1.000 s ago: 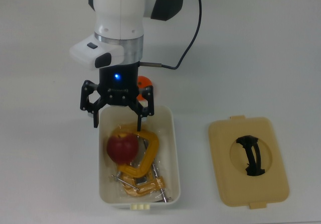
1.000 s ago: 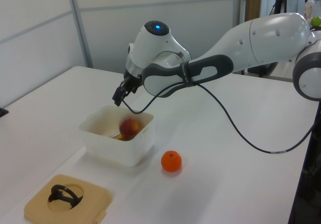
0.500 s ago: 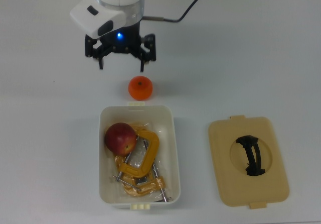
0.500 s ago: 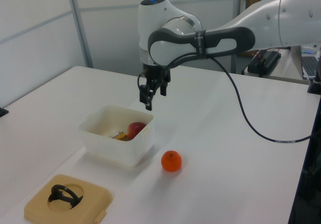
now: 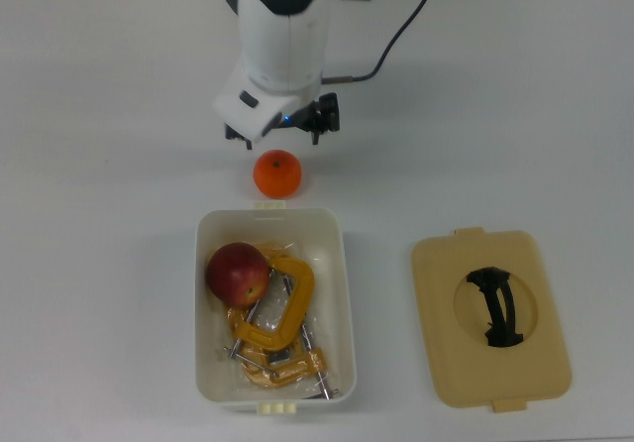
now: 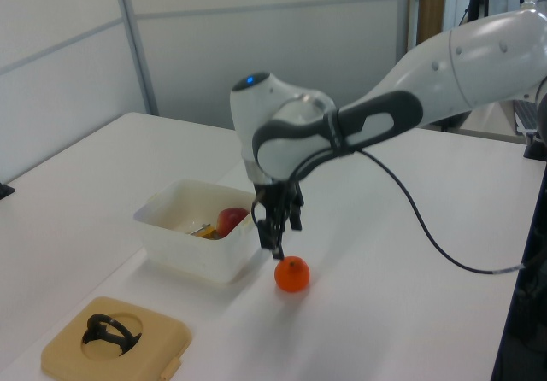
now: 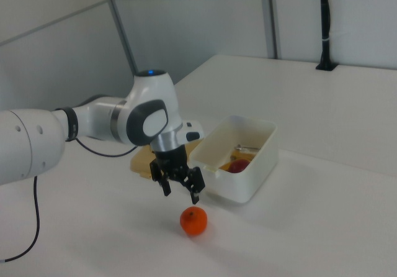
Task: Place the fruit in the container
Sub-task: 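Lower the gripper down onto the orange, then close the gripper around the orange, then carry the orange into the white container and open the gripper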
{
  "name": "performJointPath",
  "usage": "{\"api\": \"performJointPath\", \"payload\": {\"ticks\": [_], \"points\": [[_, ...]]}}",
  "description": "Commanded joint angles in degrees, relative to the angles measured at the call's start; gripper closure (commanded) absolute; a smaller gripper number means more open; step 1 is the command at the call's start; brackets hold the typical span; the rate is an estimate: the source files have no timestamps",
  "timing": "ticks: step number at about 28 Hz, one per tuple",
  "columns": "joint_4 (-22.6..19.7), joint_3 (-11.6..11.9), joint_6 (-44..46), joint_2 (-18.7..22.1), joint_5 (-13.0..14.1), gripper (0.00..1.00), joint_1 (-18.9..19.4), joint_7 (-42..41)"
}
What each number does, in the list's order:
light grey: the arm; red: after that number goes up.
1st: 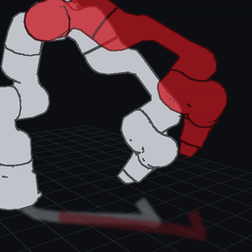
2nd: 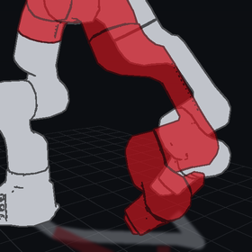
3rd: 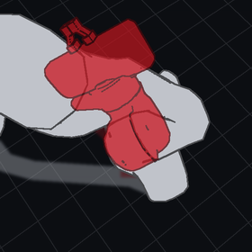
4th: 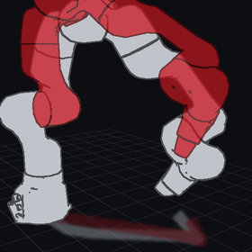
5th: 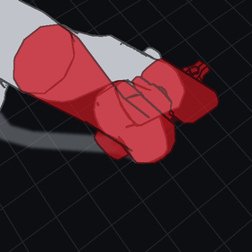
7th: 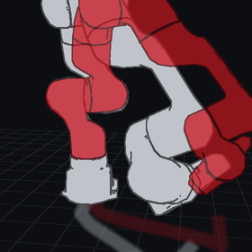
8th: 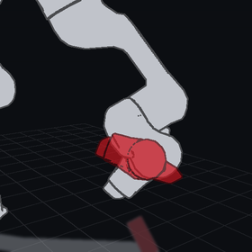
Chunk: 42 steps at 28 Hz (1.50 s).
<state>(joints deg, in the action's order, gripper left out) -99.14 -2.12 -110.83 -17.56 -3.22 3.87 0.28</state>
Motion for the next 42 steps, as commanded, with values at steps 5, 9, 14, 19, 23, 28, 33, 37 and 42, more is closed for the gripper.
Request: {"api": "performJointPath", "payload": {"ticks": [5,9,14,19,23,28,33,37,42], "points": [[-2.90,-0.52,-4.56,-3.17,-3.01,0.00,-0.09,-0.72],[-2.90,-0.43,-6.94,-4.50,-3.55,0.00,-0.09,0.69],[-2.99,-0.43,-7.21,-5.47,-6.62,0.00,-0.27,2.62],[-2.64,-0.43,-7.21,-6.35,-7.59,0.28,-0.27,4.47],[-2.46,-0.25,-7.03,-6.17,-7.68,0.64,-0.27,4.47],[-1.23,-0.16,-6.68,-5.56,-8.12,0.81,-0.27,4.47],[0.17,-0.08,-6.51,-1.52,-7.77,0.81,-0.36,4.65],[4.21,0.01,-6.42,0.51,-7.77,0.81,-0.36,4.56],[10.45,0.01,-6.94,0.25,-8.30,0.81,-0.36,4.47]]}}
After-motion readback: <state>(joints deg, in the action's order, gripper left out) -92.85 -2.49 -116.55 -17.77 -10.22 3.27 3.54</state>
